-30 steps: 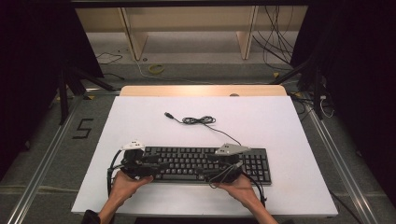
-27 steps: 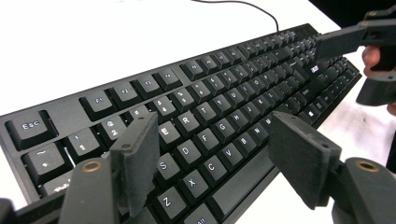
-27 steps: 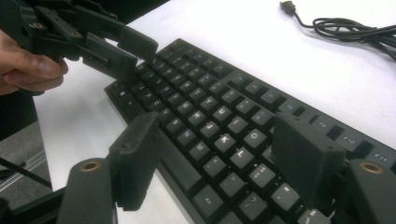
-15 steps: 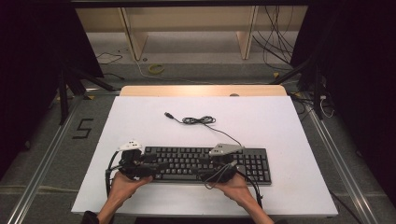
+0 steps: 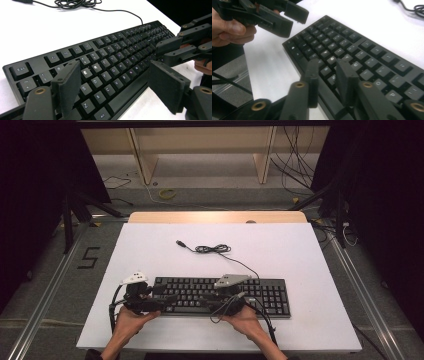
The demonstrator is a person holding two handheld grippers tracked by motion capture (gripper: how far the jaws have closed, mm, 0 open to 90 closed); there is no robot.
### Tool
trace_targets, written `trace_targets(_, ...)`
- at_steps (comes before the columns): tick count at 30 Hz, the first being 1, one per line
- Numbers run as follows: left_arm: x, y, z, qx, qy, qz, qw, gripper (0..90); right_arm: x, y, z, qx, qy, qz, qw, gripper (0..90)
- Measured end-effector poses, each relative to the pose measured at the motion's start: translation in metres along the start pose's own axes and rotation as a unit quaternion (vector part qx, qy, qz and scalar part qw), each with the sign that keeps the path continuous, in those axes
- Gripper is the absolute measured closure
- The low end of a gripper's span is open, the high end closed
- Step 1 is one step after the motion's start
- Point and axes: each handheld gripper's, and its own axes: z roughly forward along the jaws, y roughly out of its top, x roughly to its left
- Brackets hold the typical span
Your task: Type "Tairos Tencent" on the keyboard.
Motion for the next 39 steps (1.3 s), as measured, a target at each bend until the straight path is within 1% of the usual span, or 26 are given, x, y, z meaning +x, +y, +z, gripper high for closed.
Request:
trace_targets(5, 0.001, -0.001, -0.003, -0.006, 0.001, 0.0, 1.0, 26.8, 0.003, 0.0, 0.007, 0.012, 0.001, -0.004, 0.9999, 85.3)
trace_targets(8, 0.002, -0.003, -0.005, -0.01, 0.002, 0.003, 0.9999, 26.6, 0.004, -0.001, 0.011, 0.021, 0.001, -0.008, 0.9997, 88.3)
trace_targets(10, 0.002, -0.004, -0.006, -0.009, 0.003, 0.007, 0.9999, 26.6, 0.004, -0.001, 0.013, 0.026, 0.003, -0.007, 0.9996, 89.8)
trace_targets(13, 0.002, -0.005, -0.007, -0.011, 0.001, 0.011, 0.9999, 26.6, 0.006, -0.002, 0.016, 0.031, 0.004, -0.009, 0.9995, 90.0)
trace_targets(17, 0.001, -0.006, -0.007, -0.013, 0.0, 0.01, 0.9999, 26.7, 0.006, -0.003, 0.02, 0.036, 0.003, -0.011, 0.9993, 90.0)
trace_targets(23, 0.0, -0.007, -0.008, -0.015, -0.003, 0.014, 0.9998, 26.7, 0.007, -0.004, 0.025, 0.045, 0.0, -0.017, 0.9989, 90.0)
trace_targets(27, -0.001, -0.008, -0.009, -0.016, -0.003, 0.012, 0.9998, 26.8, 0.008, -0.005, 0.028, 0.051, -0.002, -0.015, 0.9986, 90.0)
trace_targets(30, 0.0, -0.008, -0.009, -0.016, -0.002, 0.012, 0.9998, 26.8, 0.008, -0.006, 0.03, 0.054, -0.005, -0.02, 0.9983, 90.0)
trace_targets(39, -0.001, -0.009, -0.009, -0.014, -0.002, 0.013, 0.9998, 26.8, 0.008, -0.008, 0.035, 0.062, -0.011, -0.023, 0.9977, 90.0)
